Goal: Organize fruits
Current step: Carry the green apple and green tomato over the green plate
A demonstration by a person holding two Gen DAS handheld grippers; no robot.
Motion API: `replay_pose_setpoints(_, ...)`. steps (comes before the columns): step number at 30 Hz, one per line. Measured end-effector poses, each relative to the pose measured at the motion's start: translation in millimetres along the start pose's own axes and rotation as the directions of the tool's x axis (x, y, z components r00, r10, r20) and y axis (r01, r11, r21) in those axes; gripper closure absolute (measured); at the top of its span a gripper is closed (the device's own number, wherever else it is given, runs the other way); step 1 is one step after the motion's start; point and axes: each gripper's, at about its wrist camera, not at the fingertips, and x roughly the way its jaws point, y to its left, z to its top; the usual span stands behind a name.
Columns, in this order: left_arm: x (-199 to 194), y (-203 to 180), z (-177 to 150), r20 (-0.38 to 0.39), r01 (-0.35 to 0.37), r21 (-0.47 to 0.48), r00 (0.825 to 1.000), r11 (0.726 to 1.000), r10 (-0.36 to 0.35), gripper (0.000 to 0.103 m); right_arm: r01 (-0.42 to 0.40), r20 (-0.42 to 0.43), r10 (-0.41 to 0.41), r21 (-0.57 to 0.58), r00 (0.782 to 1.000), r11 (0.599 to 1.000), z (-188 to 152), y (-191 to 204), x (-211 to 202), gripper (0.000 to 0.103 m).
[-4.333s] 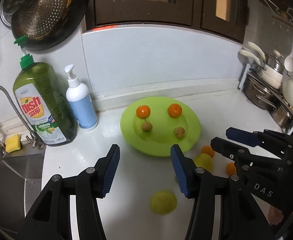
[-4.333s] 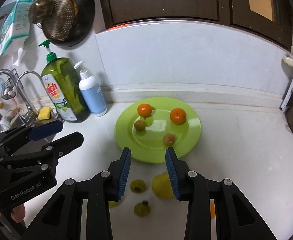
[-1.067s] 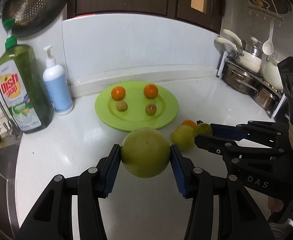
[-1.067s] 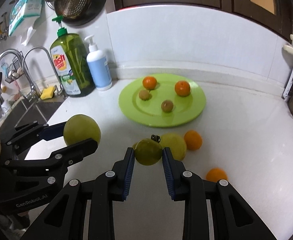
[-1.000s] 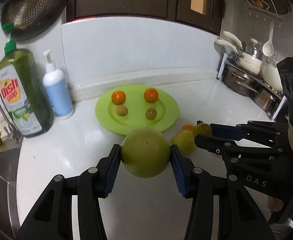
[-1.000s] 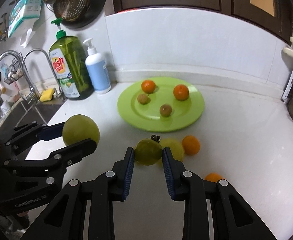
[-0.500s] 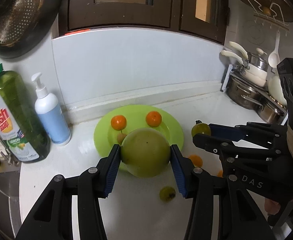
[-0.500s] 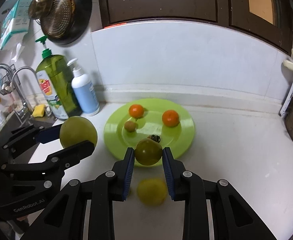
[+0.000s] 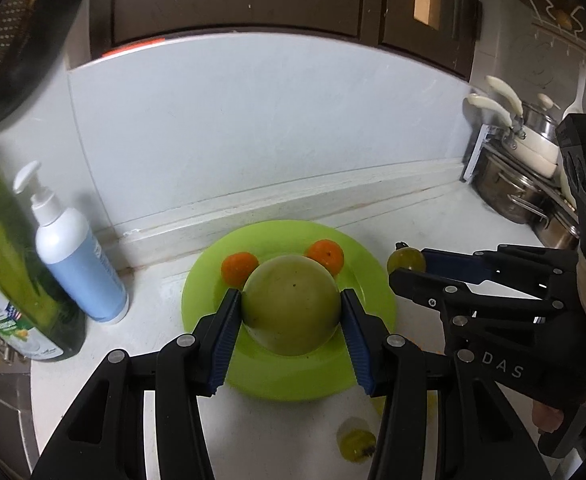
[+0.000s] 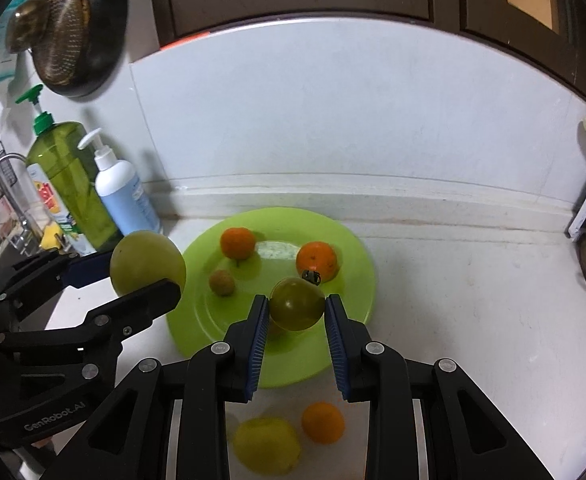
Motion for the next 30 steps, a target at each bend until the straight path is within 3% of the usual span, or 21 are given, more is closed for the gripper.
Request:
replay_pose_setpoints(20,81,5,12,-0.148,-0.002,-0.017,0.989,1.0,-0.001,0.054,0.002,-0.141,0.004,0.038,0.99,0.999,11,-25,71,0.073)
replay_pose_setpoints(30,102,4,12,-0.194,0.001,-0.018,0.981,1.0,-0.004,0.054,0.0,-0.164,0.006,0.035,0.986,0.999,12,-29,86,0.073)
